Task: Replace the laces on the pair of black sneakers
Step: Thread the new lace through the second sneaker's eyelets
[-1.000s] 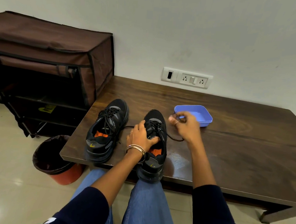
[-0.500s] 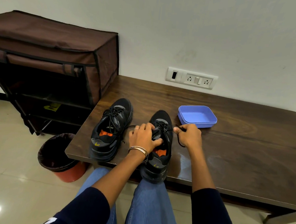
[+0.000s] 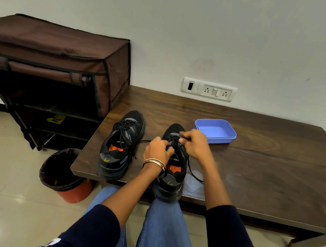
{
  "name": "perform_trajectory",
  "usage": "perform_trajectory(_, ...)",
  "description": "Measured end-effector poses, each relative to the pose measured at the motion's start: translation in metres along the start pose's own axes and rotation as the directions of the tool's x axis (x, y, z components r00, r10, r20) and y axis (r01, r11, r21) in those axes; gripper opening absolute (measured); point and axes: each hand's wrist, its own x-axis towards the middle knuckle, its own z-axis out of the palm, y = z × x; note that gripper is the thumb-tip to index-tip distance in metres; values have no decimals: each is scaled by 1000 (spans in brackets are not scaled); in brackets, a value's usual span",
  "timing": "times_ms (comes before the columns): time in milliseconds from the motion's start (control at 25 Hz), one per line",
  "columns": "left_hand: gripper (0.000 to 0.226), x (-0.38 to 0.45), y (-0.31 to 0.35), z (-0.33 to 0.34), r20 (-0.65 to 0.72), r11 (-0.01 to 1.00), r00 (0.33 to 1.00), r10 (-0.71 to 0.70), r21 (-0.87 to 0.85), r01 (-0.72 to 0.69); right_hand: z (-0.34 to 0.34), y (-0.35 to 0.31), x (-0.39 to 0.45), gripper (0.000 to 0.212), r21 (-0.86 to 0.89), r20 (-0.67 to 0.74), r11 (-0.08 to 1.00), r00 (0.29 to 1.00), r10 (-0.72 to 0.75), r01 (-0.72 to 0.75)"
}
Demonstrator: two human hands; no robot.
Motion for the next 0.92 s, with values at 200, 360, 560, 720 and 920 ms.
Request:
perform_trajectory(200, 22, 6, -5, -7, -17, 981, 993, -117, -160, 112, 36, -1, -6, 19, -64, -35, 998, 999, -27, 25)
perform_trajectory(360, 19, 9, -9, -5, -13, 955, 988, -151, -258, 143, 44, -5, -11, 22, -62, -86, 997, 995, -51, 45)
perform_trajectory(560, 17, 8, -9, -2, -11, 936, 988, -155, -322, 143, 48, -5, -15, 19, 190, -267, 978, 953, 139, -90)
perform_trajectory(720, 17, 7, -9, -4, -25, 926, 986, -168, -346, 149, 52, -13, -13, 14, 73, -252, 989, 957, 145, -130)
perform_trajectory(920, 17, 7, -10, -5, -23, 919, 987, -160, -369, 140, 58, -13, -7, 10, -5, -232, 980, 953, 193, -200)
